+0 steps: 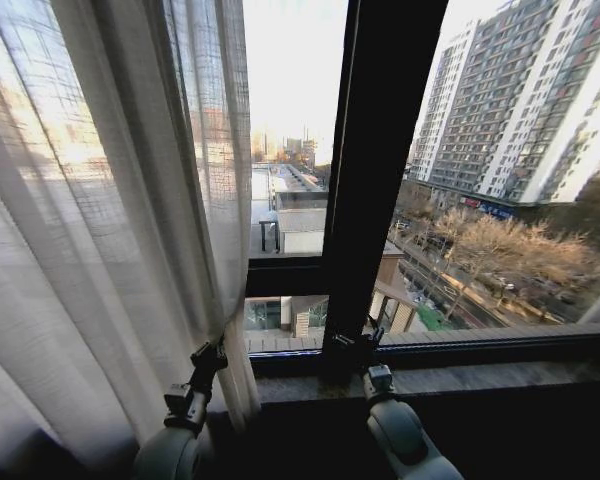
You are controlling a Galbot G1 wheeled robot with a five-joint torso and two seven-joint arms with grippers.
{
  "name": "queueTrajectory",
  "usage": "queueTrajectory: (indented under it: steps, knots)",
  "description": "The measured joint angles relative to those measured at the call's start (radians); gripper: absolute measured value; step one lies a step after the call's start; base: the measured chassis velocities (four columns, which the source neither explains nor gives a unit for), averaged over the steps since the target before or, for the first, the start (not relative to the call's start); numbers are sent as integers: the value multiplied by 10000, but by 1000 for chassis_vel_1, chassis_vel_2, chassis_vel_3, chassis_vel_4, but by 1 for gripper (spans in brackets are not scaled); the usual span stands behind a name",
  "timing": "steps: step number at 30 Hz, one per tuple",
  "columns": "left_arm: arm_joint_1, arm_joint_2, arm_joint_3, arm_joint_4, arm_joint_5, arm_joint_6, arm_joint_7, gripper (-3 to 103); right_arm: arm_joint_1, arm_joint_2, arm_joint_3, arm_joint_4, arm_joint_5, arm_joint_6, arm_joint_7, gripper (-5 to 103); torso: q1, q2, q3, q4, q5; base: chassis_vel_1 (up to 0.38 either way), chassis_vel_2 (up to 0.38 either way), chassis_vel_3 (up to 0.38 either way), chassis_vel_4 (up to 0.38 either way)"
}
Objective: Open the curtains by pulling them apart, changing their state from closed to fully open.
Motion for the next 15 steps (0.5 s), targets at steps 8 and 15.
queueTrajectory:
  steps: [8,15]
  knots:
    - [116,-59,-101,-135,-47,-11,-5,0,-21,-3,3,54,56,119,-147,100,1,0,0,3,-3,40,46,-51,-52]
    - [213,-62,-146,-238,-63,-25,-5,0,-61,-7,22,122,-39,-198,-77,100,1,0,0,0,2,0,0,0,0]
